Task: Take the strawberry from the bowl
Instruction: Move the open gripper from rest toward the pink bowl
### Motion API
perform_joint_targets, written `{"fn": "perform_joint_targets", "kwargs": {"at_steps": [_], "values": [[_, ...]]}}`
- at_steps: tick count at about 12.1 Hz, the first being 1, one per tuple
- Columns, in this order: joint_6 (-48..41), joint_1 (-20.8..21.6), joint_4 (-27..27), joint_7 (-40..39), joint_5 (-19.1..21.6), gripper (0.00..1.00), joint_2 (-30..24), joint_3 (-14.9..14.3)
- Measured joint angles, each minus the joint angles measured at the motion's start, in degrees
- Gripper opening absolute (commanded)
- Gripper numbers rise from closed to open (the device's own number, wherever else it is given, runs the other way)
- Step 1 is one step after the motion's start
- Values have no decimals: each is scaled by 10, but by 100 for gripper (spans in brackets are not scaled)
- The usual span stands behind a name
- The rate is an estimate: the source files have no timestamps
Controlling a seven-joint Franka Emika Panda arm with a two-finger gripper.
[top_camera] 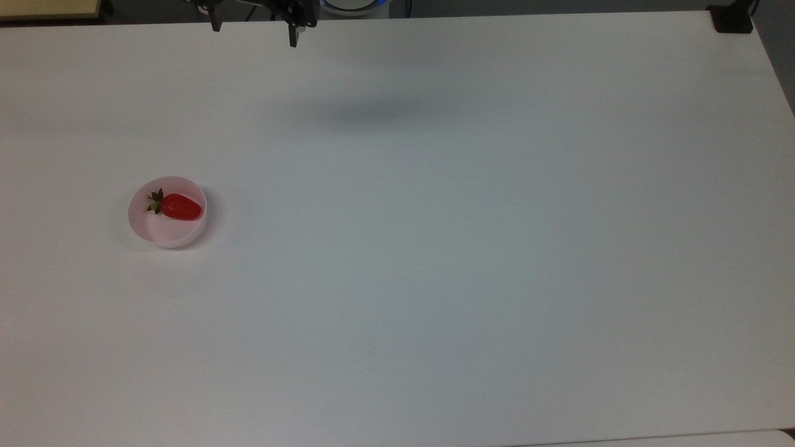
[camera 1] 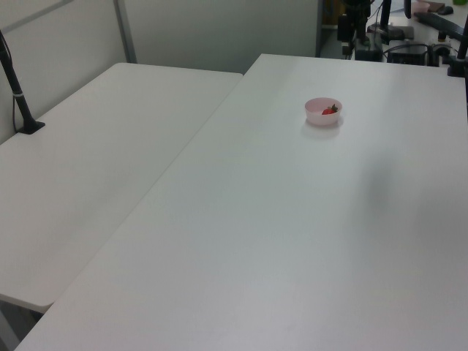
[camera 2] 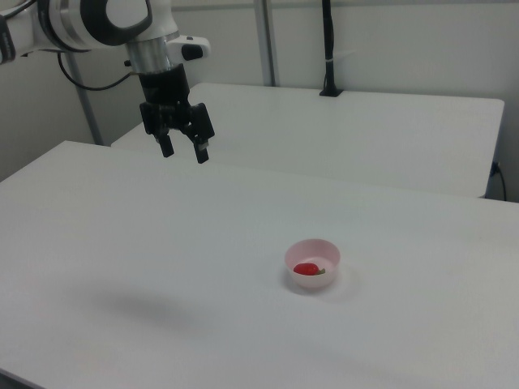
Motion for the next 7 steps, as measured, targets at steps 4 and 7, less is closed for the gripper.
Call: {"fn": "perform_joint_targets", "kwargs": {"at_steps": [4, 7], "values": [[0, -24, 0, -18, 0, 100, -5, -1], [0, -40, 0, -29, 0, 100, -8, -2]]}}
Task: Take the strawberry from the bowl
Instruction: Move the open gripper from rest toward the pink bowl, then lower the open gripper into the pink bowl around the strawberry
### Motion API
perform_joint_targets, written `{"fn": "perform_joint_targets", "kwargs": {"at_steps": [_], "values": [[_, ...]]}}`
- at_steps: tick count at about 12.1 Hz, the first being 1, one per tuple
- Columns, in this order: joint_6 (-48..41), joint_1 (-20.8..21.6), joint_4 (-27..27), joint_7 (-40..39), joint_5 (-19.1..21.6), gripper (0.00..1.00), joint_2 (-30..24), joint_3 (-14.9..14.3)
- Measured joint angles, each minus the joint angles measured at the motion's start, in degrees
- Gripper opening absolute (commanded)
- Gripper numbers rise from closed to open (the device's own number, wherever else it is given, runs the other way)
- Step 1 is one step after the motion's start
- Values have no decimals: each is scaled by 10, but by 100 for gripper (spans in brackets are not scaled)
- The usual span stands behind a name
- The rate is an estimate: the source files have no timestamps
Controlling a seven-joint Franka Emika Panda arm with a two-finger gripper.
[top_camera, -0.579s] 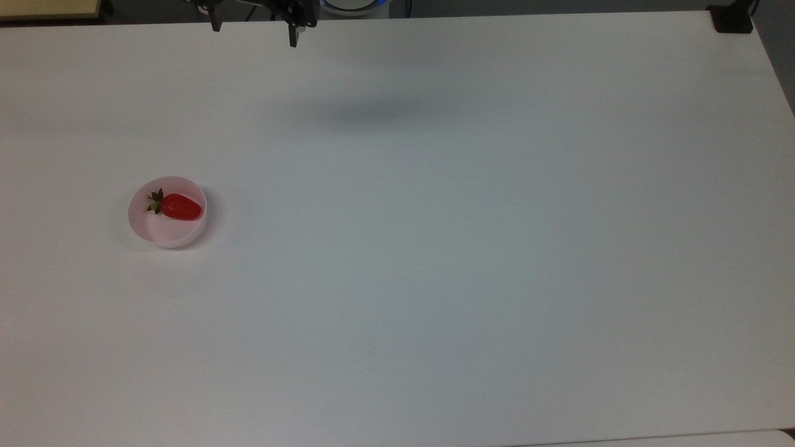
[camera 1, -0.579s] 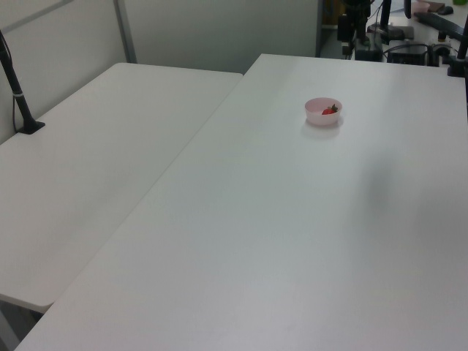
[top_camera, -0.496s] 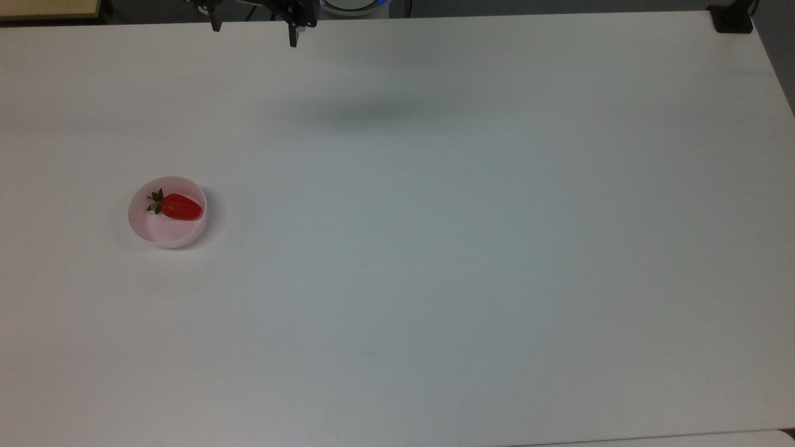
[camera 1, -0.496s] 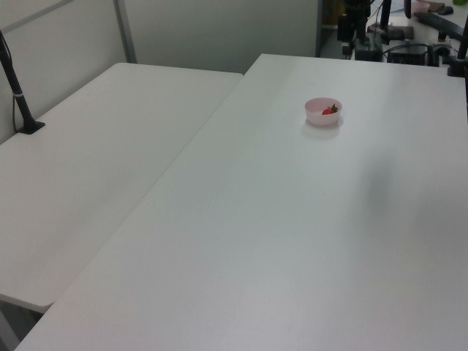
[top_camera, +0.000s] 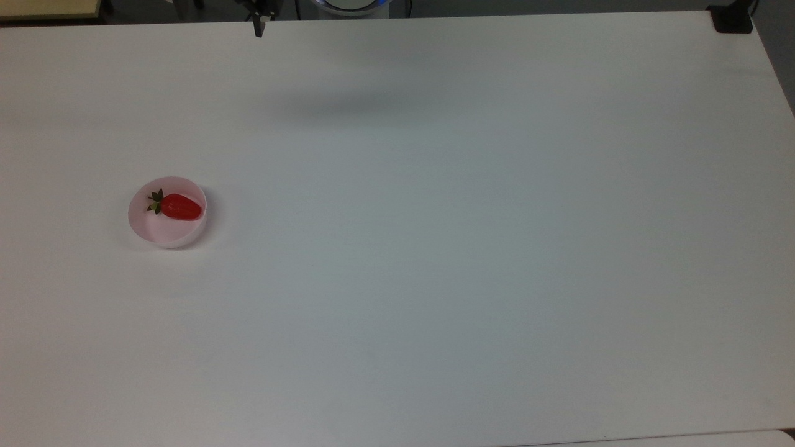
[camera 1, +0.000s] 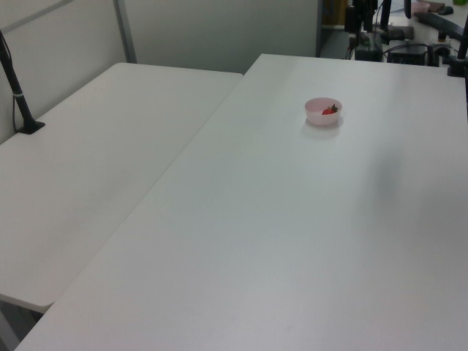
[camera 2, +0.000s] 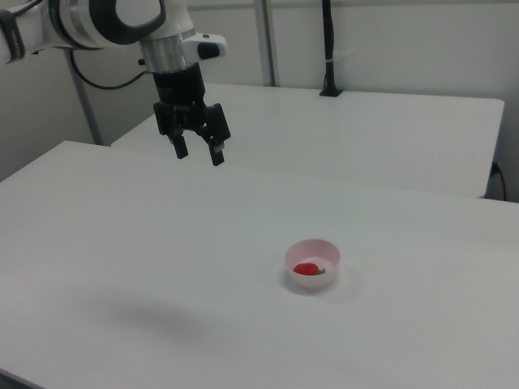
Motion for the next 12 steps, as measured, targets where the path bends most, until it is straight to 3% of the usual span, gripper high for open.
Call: {"fn": "perform_joint_targets", "kwargs": {"at_steps": [3, 8, 12], "values": [[0, 1, 0, 0, 1, 100, 0, 1], [14, -16, -2, -59, 42, 100, 4, 0], [77, -43, -8, -96, 48, 100, 46, -1]]}}
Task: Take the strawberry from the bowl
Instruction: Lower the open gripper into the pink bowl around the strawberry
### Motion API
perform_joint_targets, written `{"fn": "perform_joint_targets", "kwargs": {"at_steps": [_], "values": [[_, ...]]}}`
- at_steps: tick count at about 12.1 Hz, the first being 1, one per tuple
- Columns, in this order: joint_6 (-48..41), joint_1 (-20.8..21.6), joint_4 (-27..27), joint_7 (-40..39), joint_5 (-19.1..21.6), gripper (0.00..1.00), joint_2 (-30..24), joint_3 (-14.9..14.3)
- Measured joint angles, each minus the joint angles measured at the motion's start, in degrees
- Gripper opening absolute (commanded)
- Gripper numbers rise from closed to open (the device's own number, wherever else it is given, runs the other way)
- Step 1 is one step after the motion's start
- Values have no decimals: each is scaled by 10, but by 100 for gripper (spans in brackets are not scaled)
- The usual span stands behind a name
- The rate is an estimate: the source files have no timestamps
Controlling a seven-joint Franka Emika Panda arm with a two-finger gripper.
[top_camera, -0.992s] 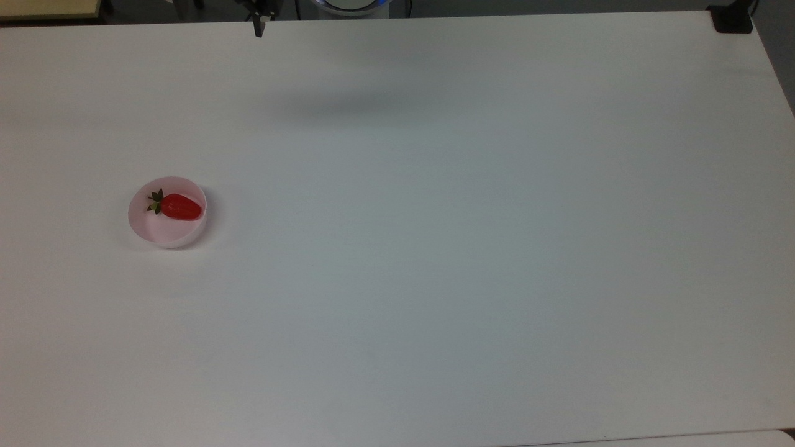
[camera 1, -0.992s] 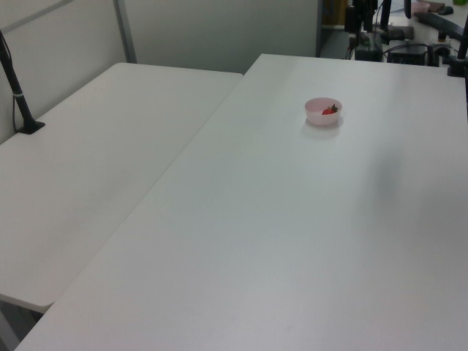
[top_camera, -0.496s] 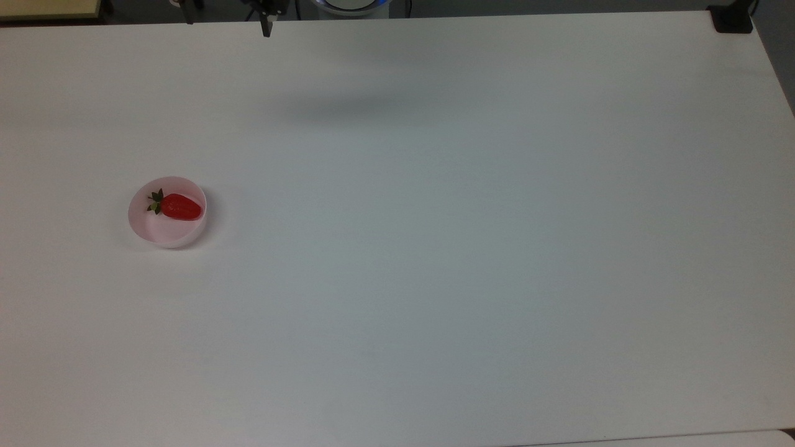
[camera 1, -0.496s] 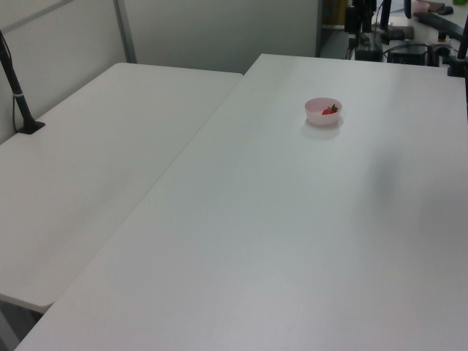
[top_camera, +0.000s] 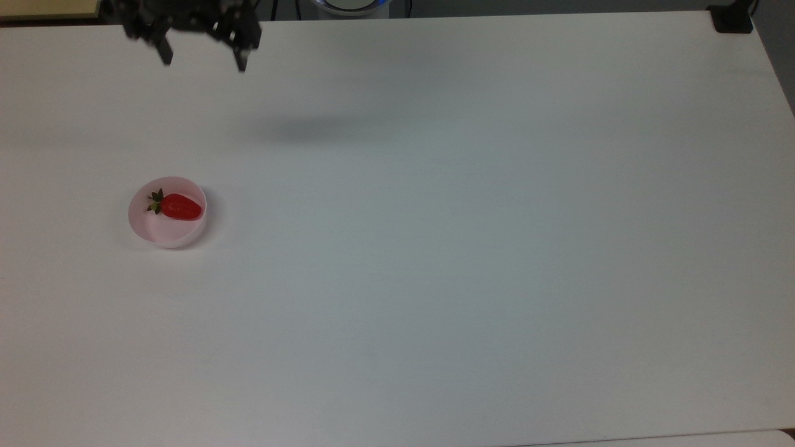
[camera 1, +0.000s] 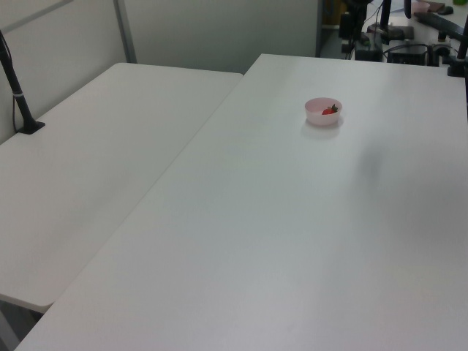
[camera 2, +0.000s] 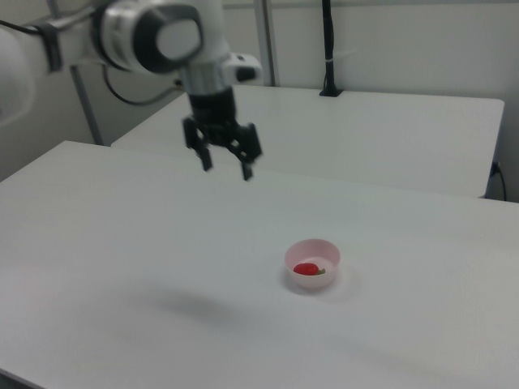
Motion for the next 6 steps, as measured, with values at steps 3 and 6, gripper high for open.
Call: {"fn": "perform_joint_targets", "kwargs": {"at_steps": [3, 6], "values": [[54, -17, -2, -21, 0, 88, 60, -1], [97, -27, -2, -21, 0, 81, 103, -1]]}}
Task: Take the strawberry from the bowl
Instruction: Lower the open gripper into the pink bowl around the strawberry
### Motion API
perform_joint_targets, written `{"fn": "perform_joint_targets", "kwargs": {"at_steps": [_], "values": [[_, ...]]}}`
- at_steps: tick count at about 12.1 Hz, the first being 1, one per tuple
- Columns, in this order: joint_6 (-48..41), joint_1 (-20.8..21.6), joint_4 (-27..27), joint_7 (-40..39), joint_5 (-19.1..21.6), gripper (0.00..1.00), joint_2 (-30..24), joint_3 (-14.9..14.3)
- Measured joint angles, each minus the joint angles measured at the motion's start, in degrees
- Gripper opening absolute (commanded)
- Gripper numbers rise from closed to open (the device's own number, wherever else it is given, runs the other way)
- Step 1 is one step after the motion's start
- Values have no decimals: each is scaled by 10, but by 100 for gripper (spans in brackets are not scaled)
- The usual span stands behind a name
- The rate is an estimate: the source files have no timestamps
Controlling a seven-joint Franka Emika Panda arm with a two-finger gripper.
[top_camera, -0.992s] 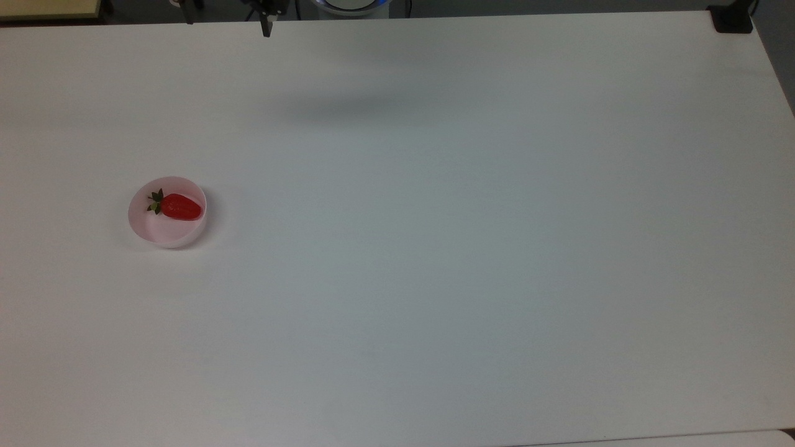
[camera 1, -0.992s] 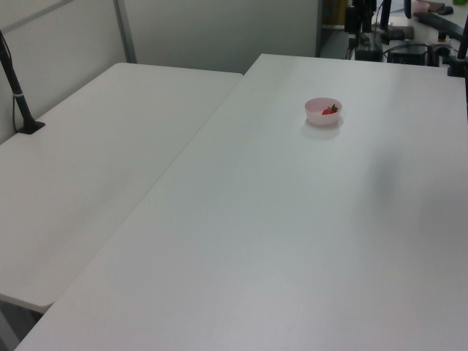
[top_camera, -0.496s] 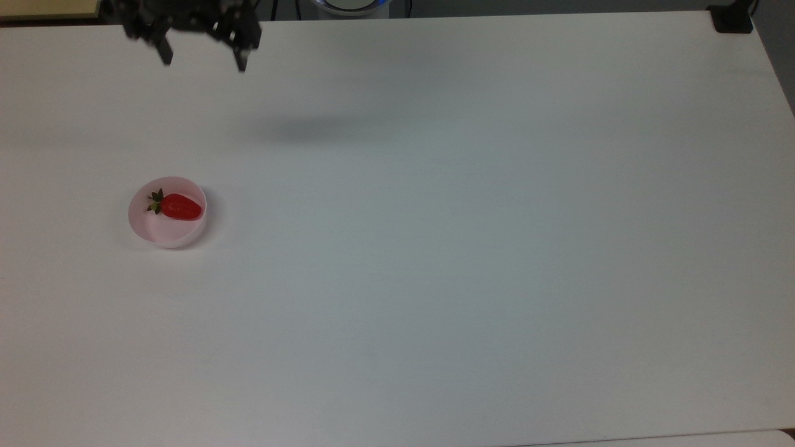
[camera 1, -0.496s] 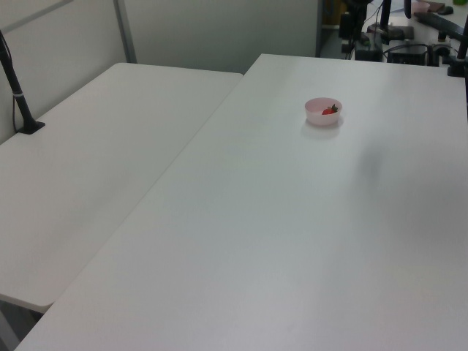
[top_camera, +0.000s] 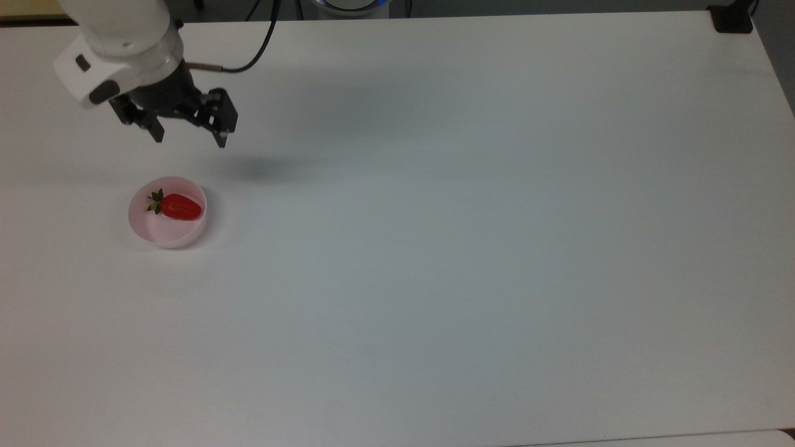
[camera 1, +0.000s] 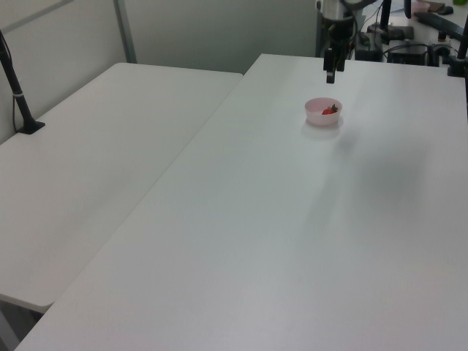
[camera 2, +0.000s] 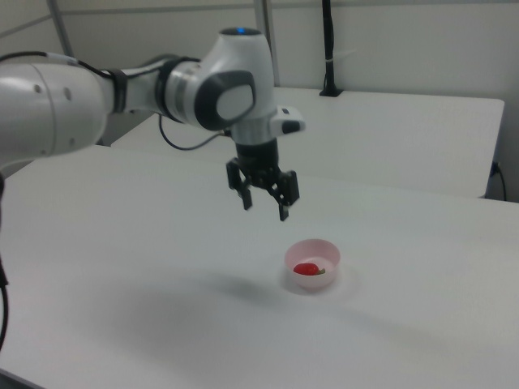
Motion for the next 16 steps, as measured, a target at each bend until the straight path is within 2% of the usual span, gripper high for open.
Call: {"fn": "perform_joint_targets", "kwargs": {"at_steps": [7, 12, 16], "values": [[49, -34, 2, -10, -1, 68, 64, -6], [94, -38, 9, -29, -1, 61, 97, -23], [129, -37, 11, -30, -1, 60, 116, -23]]}}
